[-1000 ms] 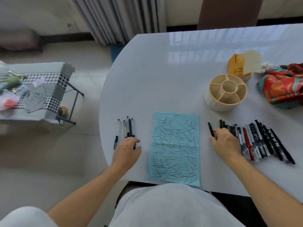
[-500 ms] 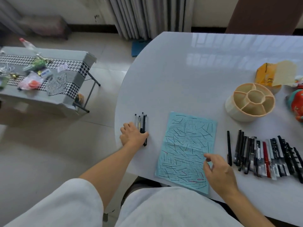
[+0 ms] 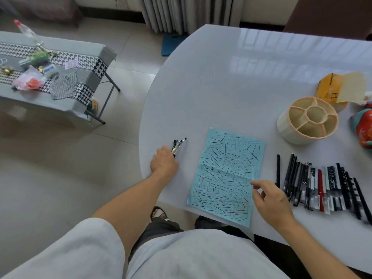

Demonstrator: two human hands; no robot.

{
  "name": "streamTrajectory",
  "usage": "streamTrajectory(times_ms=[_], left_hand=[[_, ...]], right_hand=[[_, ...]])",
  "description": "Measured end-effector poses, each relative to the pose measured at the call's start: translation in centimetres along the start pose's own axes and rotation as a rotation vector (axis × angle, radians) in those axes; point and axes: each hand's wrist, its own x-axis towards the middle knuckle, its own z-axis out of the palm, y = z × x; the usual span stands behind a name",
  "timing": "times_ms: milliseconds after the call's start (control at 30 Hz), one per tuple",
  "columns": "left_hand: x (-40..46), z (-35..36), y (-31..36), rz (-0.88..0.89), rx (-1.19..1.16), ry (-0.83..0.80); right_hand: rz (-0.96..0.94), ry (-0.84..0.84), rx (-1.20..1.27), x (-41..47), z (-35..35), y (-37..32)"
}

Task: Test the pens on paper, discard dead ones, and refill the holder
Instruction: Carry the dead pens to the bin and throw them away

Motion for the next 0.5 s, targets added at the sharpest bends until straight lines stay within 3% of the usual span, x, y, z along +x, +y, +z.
streamTrajectory(times_ms=[233,500], left_hand=[[-1.6,0.3,-6.2,0.067,-0.084,-0.148],[-7.3,1.4,-23.6,0.169,-0.24,-0.361]], right_hand=[[-0.047,-0.103,-0.034,1.6,3.1,-4.9],[-0.156,-0.242,-0.085,0.4,11.9,-13.7]])
